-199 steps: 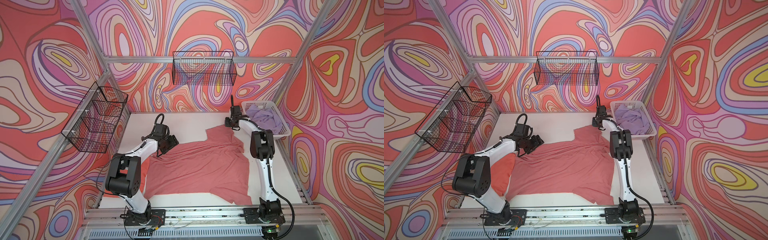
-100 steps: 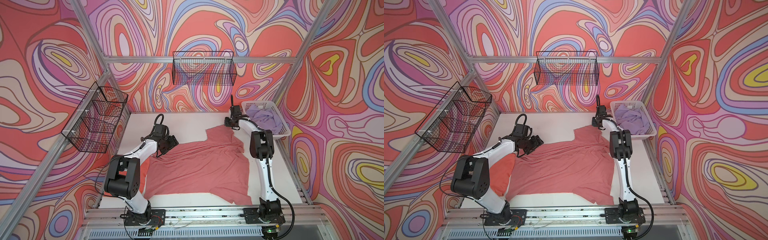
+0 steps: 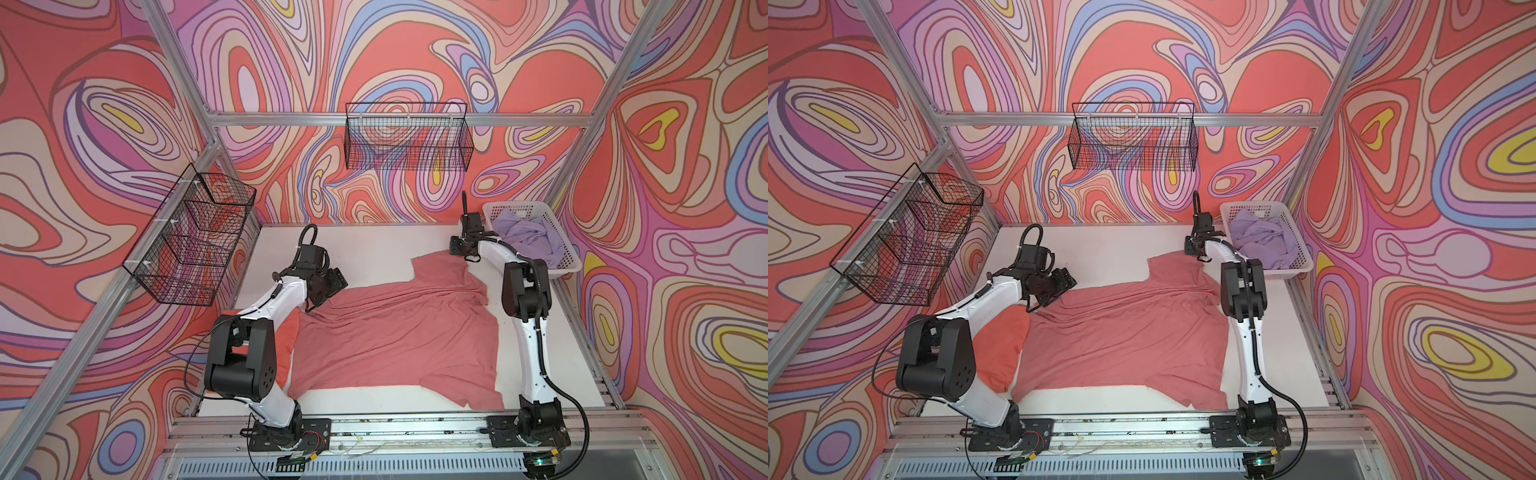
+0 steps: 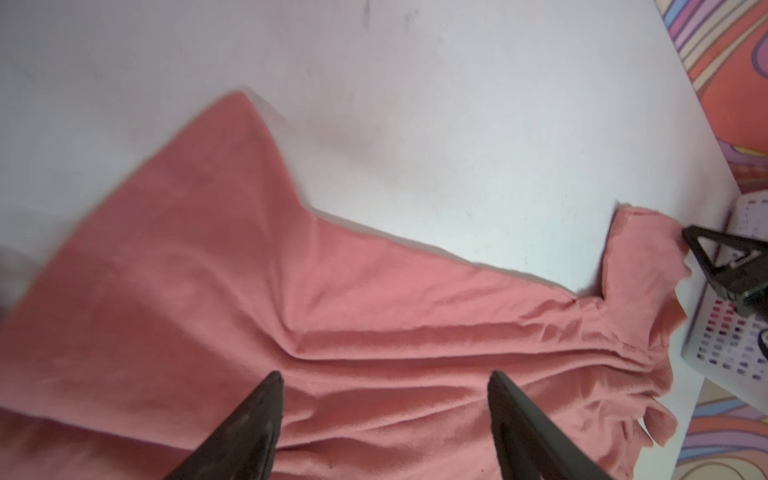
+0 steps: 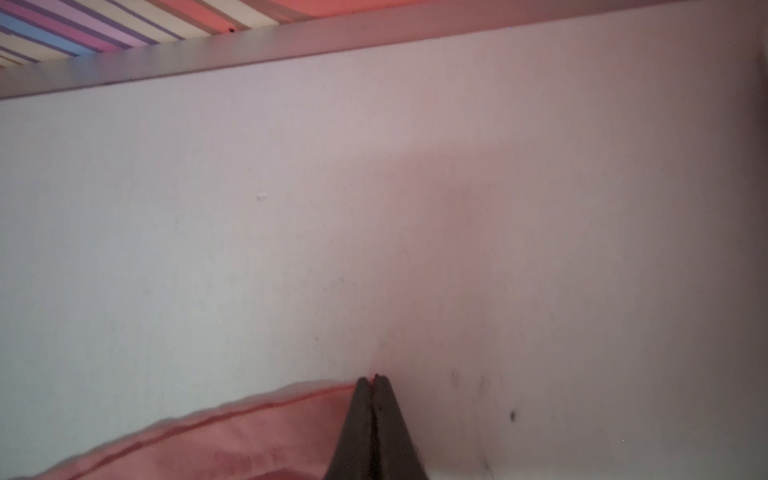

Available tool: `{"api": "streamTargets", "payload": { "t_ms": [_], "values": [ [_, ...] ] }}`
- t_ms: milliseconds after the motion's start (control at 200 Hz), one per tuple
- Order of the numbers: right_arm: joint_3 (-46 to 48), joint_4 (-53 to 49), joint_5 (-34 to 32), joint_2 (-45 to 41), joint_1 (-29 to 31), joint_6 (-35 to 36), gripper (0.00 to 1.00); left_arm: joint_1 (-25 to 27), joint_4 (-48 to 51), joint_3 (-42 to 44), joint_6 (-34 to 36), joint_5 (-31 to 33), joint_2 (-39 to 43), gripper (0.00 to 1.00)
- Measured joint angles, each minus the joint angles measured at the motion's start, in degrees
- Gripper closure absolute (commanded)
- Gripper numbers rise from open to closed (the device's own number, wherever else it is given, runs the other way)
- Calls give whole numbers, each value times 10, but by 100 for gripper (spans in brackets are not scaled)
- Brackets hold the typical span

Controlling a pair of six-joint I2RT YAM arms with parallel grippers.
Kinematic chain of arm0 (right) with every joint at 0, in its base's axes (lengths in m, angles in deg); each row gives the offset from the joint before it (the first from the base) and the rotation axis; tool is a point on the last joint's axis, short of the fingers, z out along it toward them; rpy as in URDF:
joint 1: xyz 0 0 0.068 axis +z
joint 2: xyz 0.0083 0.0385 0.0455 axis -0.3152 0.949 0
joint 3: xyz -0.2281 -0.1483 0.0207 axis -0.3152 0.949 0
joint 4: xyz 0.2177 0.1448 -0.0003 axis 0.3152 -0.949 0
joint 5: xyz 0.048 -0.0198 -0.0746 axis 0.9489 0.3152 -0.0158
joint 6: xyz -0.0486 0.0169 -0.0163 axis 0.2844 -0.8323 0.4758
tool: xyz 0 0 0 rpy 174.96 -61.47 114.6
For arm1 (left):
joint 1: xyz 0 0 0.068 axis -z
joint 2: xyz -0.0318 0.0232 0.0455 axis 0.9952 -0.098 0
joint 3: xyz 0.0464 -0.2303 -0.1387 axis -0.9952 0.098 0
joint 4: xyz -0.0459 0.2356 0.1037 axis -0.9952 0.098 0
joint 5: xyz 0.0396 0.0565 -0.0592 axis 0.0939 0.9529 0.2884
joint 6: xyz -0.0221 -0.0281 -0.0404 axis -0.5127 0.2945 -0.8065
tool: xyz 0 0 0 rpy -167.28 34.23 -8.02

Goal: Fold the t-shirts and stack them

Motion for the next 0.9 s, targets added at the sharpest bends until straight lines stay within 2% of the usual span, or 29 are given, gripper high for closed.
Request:
{"api": "streamTargets", "payload": {
  "t_ms": [180,421,596,836,901],
  "values": [
    [61,-1,-21,-78,0,11,100,-40,14,-59,45,51,-21,25],
    [118,2,-54,-188,-2,16,100,-44,14,-123,87,79,-108,35],
    [134,2,-58,-201,-4,16,100,-44,21,-148,96,92,-160,46],
    [137,0,-57,-200,-4,16,100,-56,28,-150,95,116,-162,60],
    [137,0,-57,-200,-4,16,100,-65,35,-164,95,117,-172,61]
  ]
}}
